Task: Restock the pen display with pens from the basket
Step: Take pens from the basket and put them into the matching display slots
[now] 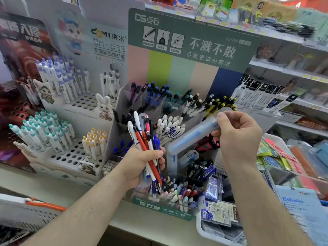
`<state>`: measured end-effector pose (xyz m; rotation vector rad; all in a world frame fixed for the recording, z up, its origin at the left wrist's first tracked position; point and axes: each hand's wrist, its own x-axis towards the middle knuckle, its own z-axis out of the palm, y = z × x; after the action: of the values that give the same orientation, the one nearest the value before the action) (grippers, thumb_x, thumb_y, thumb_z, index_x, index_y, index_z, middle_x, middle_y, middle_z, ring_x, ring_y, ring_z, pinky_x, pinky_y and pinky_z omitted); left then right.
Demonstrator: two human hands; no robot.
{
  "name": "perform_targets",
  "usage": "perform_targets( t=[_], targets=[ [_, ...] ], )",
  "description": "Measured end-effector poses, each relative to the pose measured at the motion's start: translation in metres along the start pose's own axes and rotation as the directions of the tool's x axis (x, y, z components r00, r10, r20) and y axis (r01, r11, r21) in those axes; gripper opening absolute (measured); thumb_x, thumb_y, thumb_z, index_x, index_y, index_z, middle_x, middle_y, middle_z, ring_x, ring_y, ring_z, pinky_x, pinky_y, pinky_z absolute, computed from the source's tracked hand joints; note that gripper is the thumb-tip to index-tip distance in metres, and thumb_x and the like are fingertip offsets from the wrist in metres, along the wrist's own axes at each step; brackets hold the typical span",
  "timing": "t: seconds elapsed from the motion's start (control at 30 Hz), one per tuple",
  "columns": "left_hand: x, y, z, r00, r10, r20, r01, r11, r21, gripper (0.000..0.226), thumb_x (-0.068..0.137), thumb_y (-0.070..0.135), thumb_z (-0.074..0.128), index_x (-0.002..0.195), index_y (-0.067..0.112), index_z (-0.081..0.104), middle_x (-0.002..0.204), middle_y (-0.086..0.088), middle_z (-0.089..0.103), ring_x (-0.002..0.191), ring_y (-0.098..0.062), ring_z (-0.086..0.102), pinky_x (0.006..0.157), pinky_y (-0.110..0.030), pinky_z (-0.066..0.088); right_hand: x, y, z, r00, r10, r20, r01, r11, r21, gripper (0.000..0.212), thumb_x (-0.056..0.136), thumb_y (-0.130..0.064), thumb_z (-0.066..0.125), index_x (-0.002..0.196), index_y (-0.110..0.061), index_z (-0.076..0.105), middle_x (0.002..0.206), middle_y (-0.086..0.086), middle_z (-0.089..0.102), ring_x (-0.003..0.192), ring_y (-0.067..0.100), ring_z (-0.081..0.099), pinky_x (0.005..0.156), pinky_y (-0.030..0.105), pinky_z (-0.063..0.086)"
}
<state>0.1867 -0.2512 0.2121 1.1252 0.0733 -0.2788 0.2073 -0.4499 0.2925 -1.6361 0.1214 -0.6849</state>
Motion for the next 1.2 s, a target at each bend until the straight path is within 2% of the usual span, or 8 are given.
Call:
perform_targets(
  t=[0.2,0.4,0.5,0.73,0.8,0.93,1.07,1.2],
  targets=[
    [0.002,-0.006,0.001,1.0,-0.002,-0.009,0.002,1.0,-0.018,0.005,0.083,-0.004,0.062,0.085,-0.001,0.064,0.064,-0.012,0.061,0.059,-0.019,0.063,0.062,-0.032,0.058,-0.009,0.017,-0.008,0.959,-0.188,0.214,0.245,0.928,-0.282,0.016,0.089,-0.014,0.073,0.08,-0.026,0.066,0.071,-0.009,0.066,0.064,0.016,0.064,0.06,0.036,0.058],
    [-0.001,-0.003,0.008,1.0,-0.018,-0.012,0.018,1.0,-0.025,0.01,0.088,-0.007,0.057,0.085,-0.001,0.064,0.065,-0.012,0.061,0.059,-0.02,0.063,0.058,-0.03,0.057,-0.018,0.053,0.002,0.884,-0.097,0.458,0.358,0.769,-0.529,0.001,0.087,-0.022,0.074,0.087,-0.021,0.075,0.081,-0.012,0.059,0.072,0.008,0.055,0.07,0.031,0.05],
    [-0.001,-0.003,0.007,1.0,-0.011,-0.021,0.011,0.999,-0.032,0.01,0.088,-0.007,0.057,0.085,0.0,0.065,0.065,-0.012,0.061,0.059,-0.021,0.063,0.059,-0.031,0.058,-0.021,0.062,0.006,0.84,-0.007,0.543,0.434,0.608,-0.665,0.013,0.09,-0.031,0.071,0.097,-0.022,0.077,0.086,-0.009,0.049,0.077,0.012,0.049,0.067,0.027,0.039],
    [-0.004,-0.005,0.005,1.0,-0.024,0.008,0.024,1.0,-0.018,0.013,0.089,-0.007,0.056,0.085,0.001,0.066,0.066,-0.013,0.063,0.062,-0.022,0.064,0.059,-0.031,0.057,-0.024,0.05,0.015,0.806,0.142,0.574,0.478,0.416,-0.774,0.017,0.094,-0.036,0.064,0.105,-0.028,0.073,0.106,-0.006,0.066,0.098,0.02,0.062,0.077,0.031,0.052],
    [-0.004,-0.005,0.004,0.999,-0.028,0.023,0.028,1.0,-0.004,0.014,0.089,-0.006,0.056,0.085,0.001,0.067,0.068,-0.013,0.063,0.063,-0.023,0.065,0.06,-0.032,0.057,-0.024,0.045,0.017,0.82,0.119,0.56,0.45,0.47,-0.759,0.017,0.091,-0.035,0.066,0.104,-0.028,0.074,0.103,-0.008,0.068,0.095,0.016,0.063,0.079,0.031,0.053],
    [-0.005,-0.005,0.002,0.998,-0.011,0.057,0.008,0.999,0.042,0.012,0.088,-0.008,0.058,0.088,0.001,0.067,0.069,-0.015,0.063,0.063,-0.024,0.065,0.059,-0.033,0.056,-0.034,0.029,0.029,0.835,0.095,0.542,0.172,0.89,-0.421,0.01,0.085,-0.034,0.073,0.08,-0.026,0.075,0.065,-0.011,0.066,0.063,0.002,0.057,0.064,0.025,0.05],
    [-0.005,-0.005,0.002,0.996,0.006,0.087,-0.011,0.999,0.053,0.017,0.076,-0.002,0.068,0.093,-0.001,0.068,0.074,-0.019,0.062,0.065,-0.027,0.064,0.063,-0.037,0.057,-0.045,0.023,0.042,0.713,0.218,0.667,0.028,0.941,-0.338,0.009,0.088,-0.028,0.073,0.082,-0.021,0.073,0.06,-0.008,0.065,0.056,0.009,0.06,0.061,0.031,0.055],
    [-0.005,-0.004,-0.002,1.0,0.015,0.002,-0.015,1.0,-0.013,0.013,0.086,-0.004,0.062,0.099,0.0,0.066,0.084,-0.021,0.067,0.077,-0.031,0.069,0.074,-0.042,0.06,-0.049,0.02,0.046,0.726,0.256,0.639,-0.159,0.965,-0.206,0.012,0.093,-0.011,0.068,0.082,-0.008,0.069,0.057,-0.004,0.063,0.052,0.017,0.063,0.052,0.032,0.057]
  ],
)
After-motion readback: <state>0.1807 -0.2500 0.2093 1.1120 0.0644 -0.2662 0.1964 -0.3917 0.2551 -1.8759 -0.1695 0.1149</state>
